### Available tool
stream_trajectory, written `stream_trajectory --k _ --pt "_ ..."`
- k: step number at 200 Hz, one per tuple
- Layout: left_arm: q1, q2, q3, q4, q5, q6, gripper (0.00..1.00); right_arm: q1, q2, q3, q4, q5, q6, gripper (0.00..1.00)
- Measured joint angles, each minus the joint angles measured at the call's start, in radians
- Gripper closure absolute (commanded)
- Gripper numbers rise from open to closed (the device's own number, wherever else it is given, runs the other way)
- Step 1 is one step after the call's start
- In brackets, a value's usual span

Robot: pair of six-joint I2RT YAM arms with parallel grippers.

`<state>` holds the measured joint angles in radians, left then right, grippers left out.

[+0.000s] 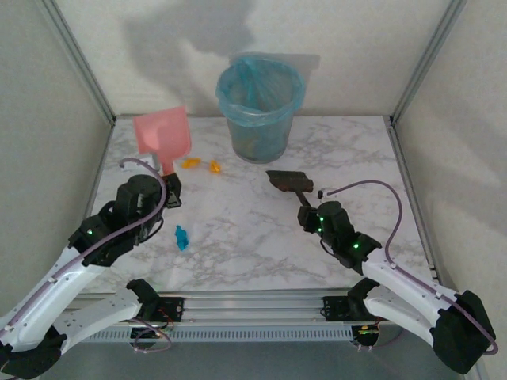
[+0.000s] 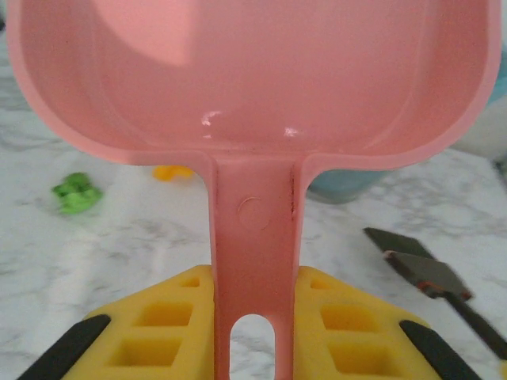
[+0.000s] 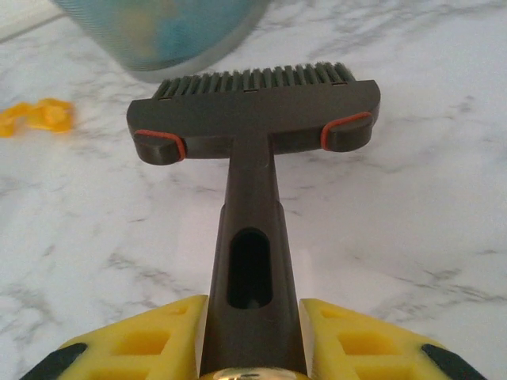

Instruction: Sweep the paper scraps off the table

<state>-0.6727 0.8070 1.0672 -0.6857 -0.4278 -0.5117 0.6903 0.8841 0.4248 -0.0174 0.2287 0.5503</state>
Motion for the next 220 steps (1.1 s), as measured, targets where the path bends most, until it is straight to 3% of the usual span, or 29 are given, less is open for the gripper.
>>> stream_trajectory --k 63,132,168,220 --pt "0.092 -0.016 -0.111 -0.05 -0.098 -0.019 1.0 0.294 0.154 0.072 0.101 -0.197 -0.211 1.0" --pt "0.184 -0.018 -0.154 -0.043 -0.104 -0.035 1.0 0.576 0.421 0.528 -0.113 -0.222 -0.399 1.0" --pt "0.206 -0.014 -0.163 -0.035 -0.103 -0.039 1.0 0.647 0.613 0.739 -0.245 -0.166 -0.461 1.0" --pt "0.234 0.007 -0.17 -0.029 -0.092 -0.039 1.0 0.65 0.845 0.904 -0.393 -0.065 -0.481 1.0"
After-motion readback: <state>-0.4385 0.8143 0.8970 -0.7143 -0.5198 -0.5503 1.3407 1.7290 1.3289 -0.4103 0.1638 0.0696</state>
